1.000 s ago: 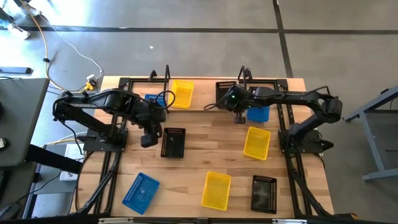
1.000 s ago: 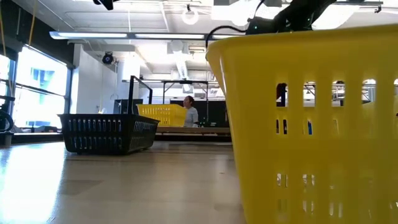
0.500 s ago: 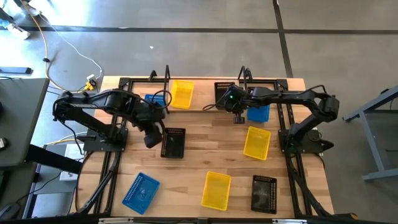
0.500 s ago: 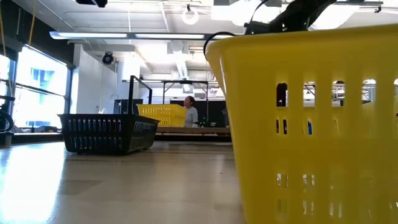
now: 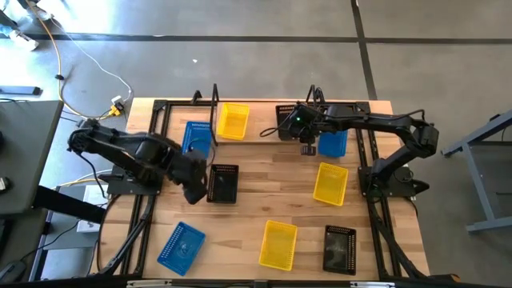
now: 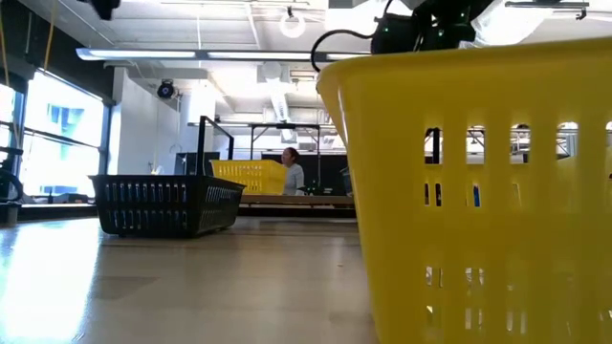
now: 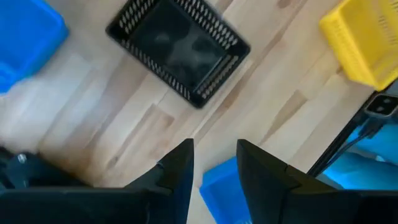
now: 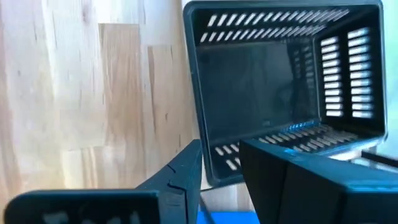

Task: Stack baskets on shelf by color
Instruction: Put the bottom blue basket on the shelf

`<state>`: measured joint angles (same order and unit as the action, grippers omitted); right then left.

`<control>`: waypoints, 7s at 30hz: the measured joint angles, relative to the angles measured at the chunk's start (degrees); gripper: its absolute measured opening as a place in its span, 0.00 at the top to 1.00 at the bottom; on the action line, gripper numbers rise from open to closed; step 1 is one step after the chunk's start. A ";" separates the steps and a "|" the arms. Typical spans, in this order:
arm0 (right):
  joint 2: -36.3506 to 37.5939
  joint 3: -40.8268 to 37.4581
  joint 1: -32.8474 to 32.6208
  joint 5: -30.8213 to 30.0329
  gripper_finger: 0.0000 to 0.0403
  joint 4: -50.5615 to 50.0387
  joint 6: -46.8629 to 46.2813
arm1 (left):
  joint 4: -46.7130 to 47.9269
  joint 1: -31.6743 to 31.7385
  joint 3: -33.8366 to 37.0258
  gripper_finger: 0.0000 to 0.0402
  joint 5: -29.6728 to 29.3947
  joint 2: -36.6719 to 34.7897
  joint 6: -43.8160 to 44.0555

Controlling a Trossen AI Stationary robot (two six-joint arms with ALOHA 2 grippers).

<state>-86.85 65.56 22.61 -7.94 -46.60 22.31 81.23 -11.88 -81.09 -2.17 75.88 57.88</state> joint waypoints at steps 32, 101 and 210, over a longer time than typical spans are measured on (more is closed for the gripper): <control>0.00 11.30 -23.57 0.04 0.77 -7.05 -29.76 | -22.57 -35.62 26.80 0.72 2.83 -0.02 51.49; -0.66 11.28 -35.86 12.68 0.77 17.80 -1.47 | -22.68 1.55 10.48 1.00 -16.88 9.20 58.85; -17.99 11.28 -0.70 12.54 1.00 21.29 -3.92 | -33.90 16.35 10.50 0.78 -5.78 -8.92 -14.63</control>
<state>-104.84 76.84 21.91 4.59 -25.31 18.39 47.33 4.47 -70.59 -7.94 66.96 43.24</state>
